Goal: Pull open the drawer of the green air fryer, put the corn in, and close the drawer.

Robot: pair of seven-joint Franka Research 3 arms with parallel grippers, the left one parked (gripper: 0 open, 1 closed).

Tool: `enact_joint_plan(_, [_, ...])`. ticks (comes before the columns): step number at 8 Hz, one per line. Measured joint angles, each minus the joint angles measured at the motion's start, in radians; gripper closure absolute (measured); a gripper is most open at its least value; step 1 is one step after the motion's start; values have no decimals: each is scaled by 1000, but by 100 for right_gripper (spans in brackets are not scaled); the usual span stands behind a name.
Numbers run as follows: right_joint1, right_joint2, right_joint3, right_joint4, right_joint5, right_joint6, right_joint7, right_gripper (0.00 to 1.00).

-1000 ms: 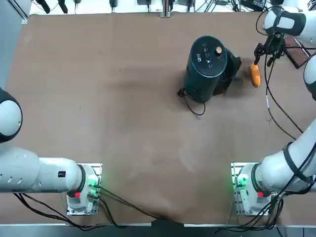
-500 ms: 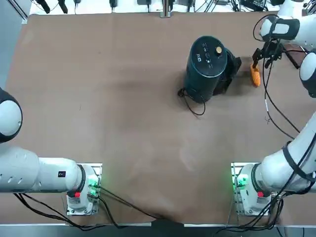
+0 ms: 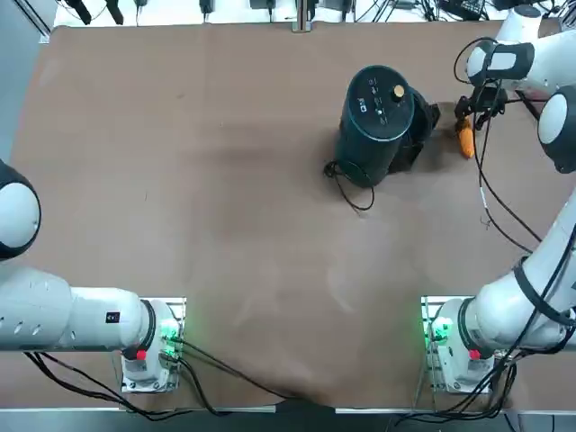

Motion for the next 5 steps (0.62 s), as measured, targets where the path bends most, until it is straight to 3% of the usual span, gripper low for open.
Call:
enact_joint_plan(1, [0, 5, 2, 0, 0, 2, 0, 15])
enact_joint_plan(2, [0, 9, 2, 0, 0, 3, 0, 26])
enact_joint_plan(3, [1, 8, 2, 2, 0, 3, 0, 44])
enact_joint_plan(5, [2, -5, 4, 15, 0, -9, -12, 45])
